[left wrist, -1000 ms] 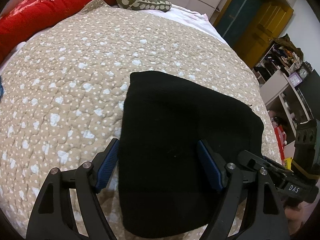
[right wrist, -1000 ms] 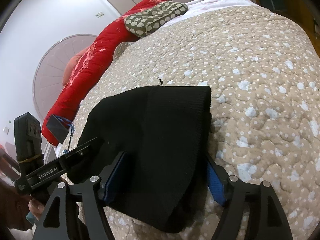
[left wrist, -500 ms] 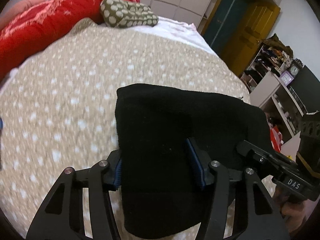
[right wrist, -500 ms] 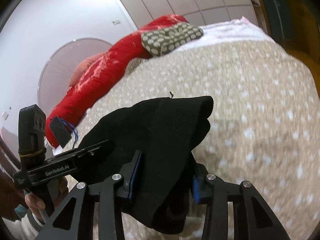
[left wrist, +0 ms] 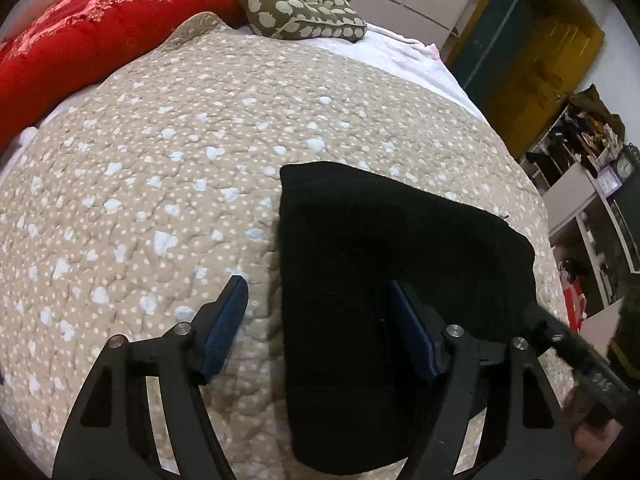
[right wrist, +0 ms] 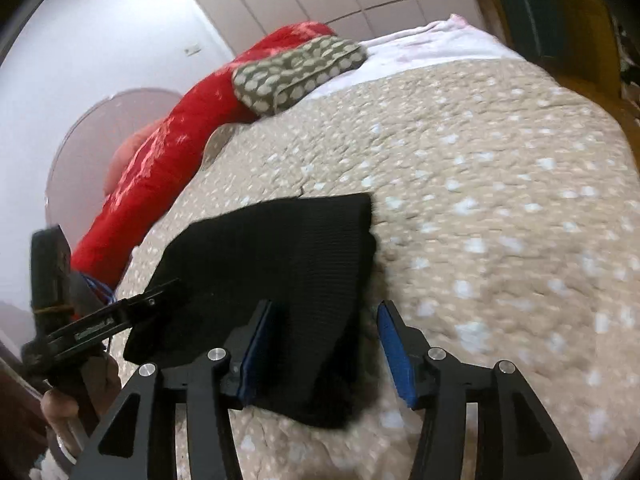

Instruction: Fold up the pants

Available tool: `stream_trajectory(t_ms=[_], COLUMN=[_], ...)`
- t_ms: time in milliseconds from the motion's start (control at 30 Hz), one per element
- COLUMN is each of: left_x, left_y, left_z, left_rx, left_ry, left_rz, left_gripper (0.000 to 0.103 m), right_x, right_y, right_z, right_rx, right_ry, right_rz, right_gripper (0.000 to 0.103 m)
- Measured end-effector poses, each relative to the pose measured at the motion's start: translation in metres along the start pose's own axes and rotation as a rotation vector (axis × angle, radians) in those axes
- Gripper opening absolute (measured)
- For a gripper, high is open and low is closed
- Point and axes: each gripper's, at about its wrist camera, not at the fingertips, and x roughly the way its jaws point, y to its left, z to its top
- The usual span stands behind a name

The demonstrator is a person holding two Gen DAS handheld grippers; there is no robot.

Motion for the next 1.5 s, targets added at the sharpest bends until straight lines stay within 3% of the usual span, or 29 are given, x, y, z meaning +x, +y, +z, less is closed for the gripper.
stream_trajectory(t_ms=[233,333,433,467,600,733,900,1033,1233,1500], left_x=[0.001,0.005,0.008,0.009,0.008,0.008,0.007,0.006,-0.009,-0.03], left_y=[-0.019,-0.022,-0.024,-0.025,-0.026,-0.023,-0.023,-0.023,-0.027,-0.035], left_z=[0.005,0.006,0.007,0.007,0.006,0.005,0.0,-0.003,-0.008,-0.019], left_rx=[0.073,0.088,0.092,0.093,0.106,0.094,0.083,0.069,0.076,0.104], left_ry=[-0.022,-0.027,-0.022,-0.024,-0.037,-0.04,-0.049,-0.058,-0.058,-0.082], left_rz=[0.087,0.105,0.102,0.109,0.121,0.115,0.114,0.117,0.14,0.177], left_gripper=[0.073,0.073,0.074,0.074,0.074,0.074,0.078,0.078,0.078,0.078], right_x=[-0.027,-0.005,0.036,0.049,0.039,0.004,0.002,0.009,-0.014,-0.024], right_y=[0.039,0.05,0.046,0.043,0.054,0.062,0.064,0.068,0.064,0.063], right_z=[0.023,0.028,0.028,0.026,0.021,0.012,-0.018,-0.033,-0.016,-0.01], right_rx=[-0.196,-0.238,-0.237,-0.239,-0.29,-0.298,-0.324,-0.365,-0.289,-0.241], right_ry=[-0.089,-0.054,0.053,0.081,0.05,0.025,0.064,0.036,0.011,-0.018], right_rz=[0.012,0.008,-0.052,-0.078,-0.107,-0.06,-0.115,-0.161,-0.098,-0.165], right_gripper=[0.045,0.044,0.045,0.045,0.045,0.044,0.045,0.045,0.045,0.045])
